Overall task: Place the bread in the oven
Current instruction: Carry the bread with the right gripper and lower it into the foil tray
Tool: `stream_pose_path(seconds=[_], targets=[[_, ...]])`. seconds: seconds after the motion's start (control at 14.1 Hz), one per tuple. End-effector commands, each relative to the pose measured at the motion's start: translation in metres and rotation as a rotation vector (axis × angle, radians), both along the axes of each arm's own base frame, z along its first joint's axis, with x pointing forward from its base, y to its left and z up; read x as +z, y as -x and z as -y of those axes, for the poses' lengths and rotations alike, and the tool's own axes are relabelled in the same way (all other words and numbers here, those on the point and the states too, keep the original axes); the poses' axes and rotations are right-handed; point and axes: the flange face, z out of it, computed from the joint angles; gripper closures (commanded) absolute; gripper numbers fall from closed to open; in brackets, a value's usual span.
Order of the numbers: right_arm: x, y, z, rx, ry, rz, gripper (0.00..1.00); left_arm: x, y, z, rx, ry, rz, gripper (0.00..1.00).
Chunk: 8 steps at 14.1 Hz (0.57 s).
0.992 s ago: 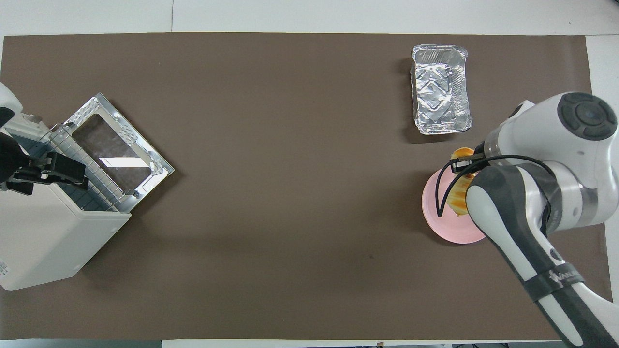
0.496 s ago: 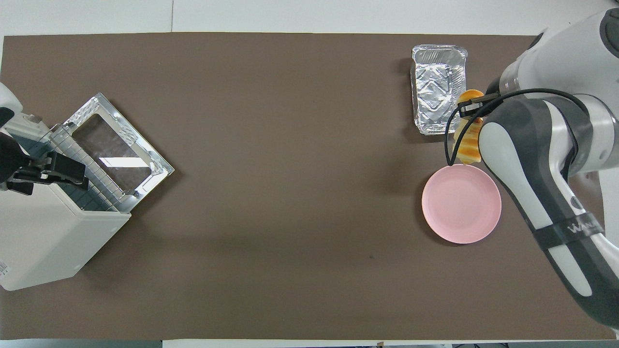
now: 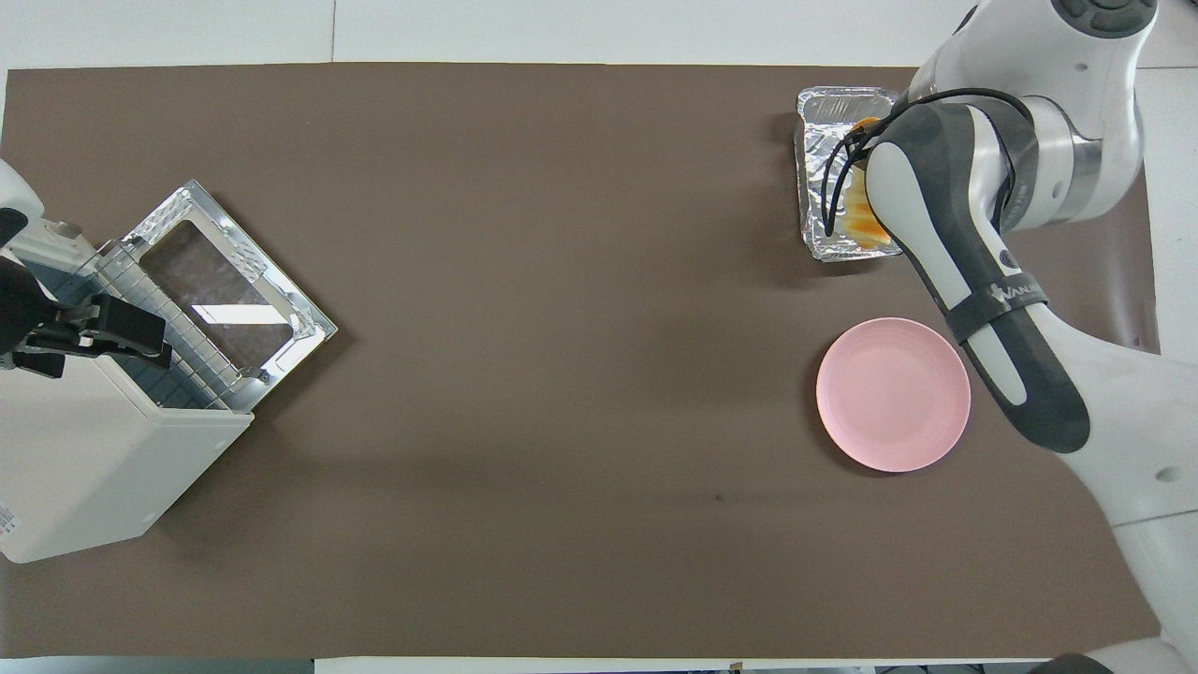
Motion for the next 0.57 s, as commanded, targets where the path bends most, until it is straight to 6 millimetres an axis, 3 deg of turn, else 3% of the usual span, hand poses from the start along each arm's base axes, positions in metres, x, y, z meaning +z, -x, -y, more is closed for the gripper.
stream_pose_path(seconds=[0.0, 0.14, 0.35, 0.5], targets=[[-0.020, -0.023, 0.001, 0.022, -0.001, 0.028, 1.00, 0.004, 0.005, -0.002, 0.003, 0.002, -0.003, 0.00], [-0.040, -0.029, 0.007, 0.017, -0.005, 0.075, 1.00, 0.004, 0.005, -0.002, 0.003, 0.002, -0.003, 0.00], [-0.065, -0.020, 0.002, 0.022, -0.010, 0.060, 1.00, 0.004, 0.005, -0.002, 0.003, 0.002, -0.003, 0.00], [-0.071, -0.015, 0.005, 0.016, -0.013, 0.055, 1.00, 0.004, 0.005, -0.002, 0.003, 0.002, -0.003, 0.00]])
